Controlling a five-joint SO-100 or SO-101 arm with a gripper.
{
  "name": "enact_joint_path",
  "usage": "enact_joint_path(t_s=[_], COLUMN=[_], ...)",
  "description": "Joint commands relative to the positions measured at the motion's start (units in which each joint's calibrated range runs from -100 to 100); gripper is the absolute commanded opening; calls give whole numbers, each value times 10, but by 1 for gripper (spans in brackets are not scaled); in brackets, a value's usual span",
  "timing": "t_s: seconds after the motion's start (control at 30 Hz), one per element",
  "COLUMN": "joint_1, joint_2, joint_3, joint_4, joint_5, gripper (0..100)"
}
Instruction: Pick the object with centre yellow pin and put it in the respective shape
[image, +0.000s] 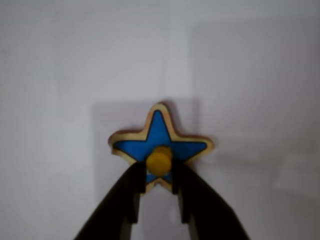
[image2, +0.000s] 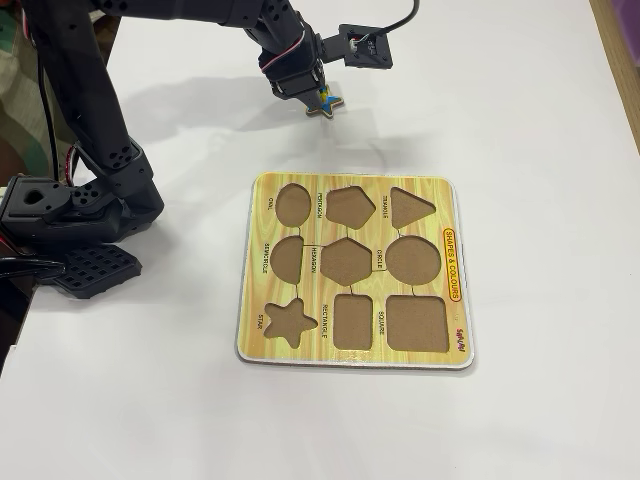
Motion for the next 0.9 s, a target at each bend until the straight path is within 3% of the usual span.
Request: enact_joint_path(t_s=[0.0, 0.87], joint_1=[10, 22], joint_2=[-6, -6], joint_3=[-13, -5], joint_4=[-9, -36], joint_5=[2, 12], gripper=[6, 6])
